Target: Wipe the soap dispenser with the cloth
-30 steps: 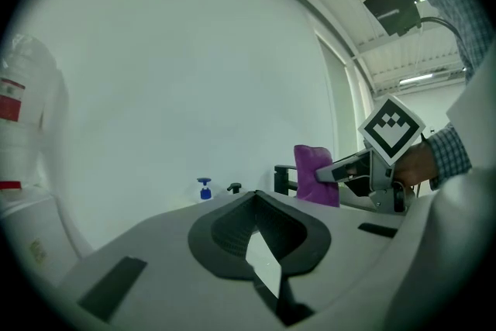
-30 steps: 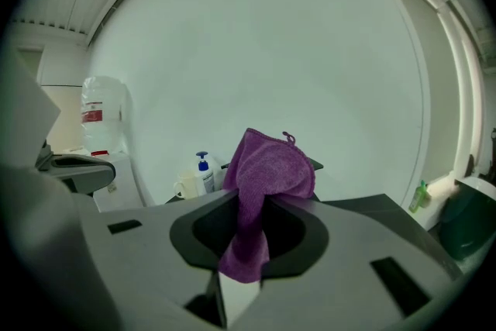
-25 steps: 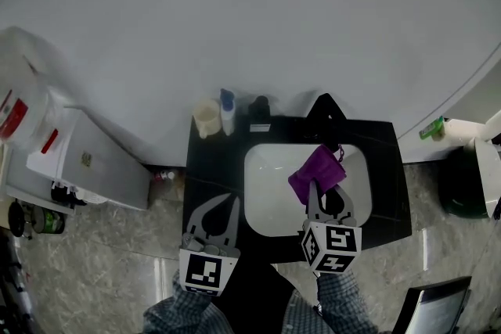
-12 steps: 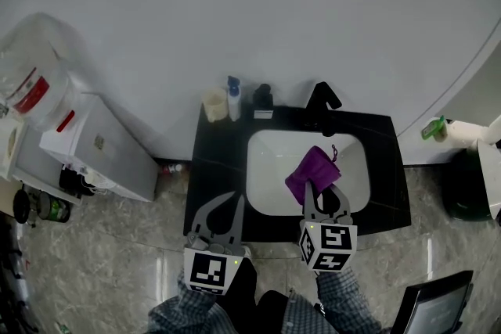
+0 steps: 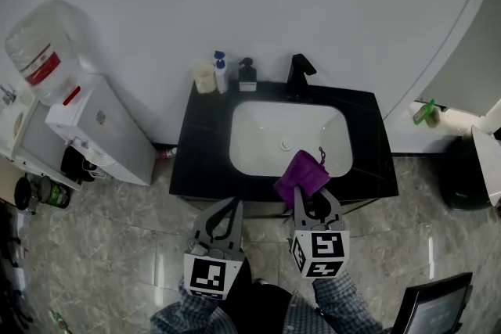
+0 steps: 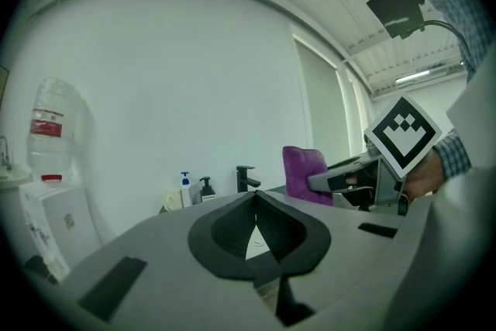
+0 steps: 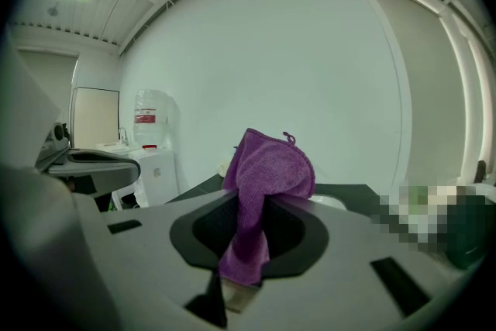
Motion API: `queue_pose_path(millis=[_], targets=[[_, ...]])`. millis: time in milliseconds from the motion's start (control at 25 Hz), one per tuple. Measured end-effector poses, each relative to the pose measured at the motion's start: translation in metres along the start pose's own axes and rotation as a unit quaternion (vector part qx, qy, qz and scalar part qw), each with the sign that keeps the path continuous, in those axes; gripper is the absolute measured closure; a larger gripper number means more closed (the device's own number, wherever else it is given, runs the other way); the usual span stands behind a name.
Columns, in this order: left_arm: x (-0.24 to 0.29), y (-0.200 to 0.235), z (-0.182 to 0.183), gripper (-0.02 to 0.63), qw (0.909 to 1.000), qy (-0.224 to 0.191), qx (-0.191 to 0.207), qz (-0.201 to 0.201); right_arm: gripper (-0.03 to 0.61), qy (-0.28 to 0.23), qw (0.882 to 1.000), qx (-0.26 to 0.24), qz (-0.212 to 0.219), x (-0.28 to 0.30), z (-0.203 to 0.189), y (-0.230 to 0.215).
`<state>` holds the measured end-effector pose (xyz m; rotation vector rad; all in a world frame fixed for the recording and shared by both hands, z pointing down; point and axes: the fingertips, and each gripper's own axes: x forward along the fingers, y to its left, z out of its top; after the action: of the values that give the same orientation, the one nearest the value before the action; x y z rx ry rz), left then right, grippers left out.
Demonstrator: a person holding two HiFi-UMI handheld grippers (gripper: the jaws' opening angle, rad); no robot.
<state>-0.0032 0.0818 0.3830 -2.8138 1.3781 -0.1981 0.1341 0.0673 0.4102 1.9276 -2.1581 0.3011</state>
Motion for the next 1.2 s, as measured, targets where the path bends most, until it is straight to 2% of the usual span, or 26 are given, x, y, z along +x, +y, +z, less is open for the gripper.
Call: queue_pose_path(millis=[320, 520, 680, 800, 1200], targets=[[-0.041, -0.034, -0.005, 0.612, 0.9996, 0.025, 0.010, 0.002, 0.499, -0.005, 1.000, 0.003, 0.004, -0.060, -0.013, 0.001], [-0.051, -0.028, 0.004, 0.612, 0.9994, 0.025, 0.023, 0.000, 0.499, -0.017, 1.000, 0.009, -0.001, -0.068, -0.005, 0.011], [-0.056, -0.023, 0.018, 0.612, 0.9992, 0.006, 0.038, -0.005, 0.499, -0.025, 1.000, 0.015, -0.006, -0.073, 0.002, 0.018], [-0.060, -0.021, 0.018, 0.612, 0.9988, 0.018, 0.045, -0.010, 0.499, -0.030, 0.999, 0.022, -0.011, -0.077, 0.005, 0.023], [-0.067, -0.023, 0.023, 0.612, 0.9985, 0.007, 0.044, -0.033, 0.499, -0.042, 0.999, 0.019, -0.013, -0.084, 0.014, 0.044]])
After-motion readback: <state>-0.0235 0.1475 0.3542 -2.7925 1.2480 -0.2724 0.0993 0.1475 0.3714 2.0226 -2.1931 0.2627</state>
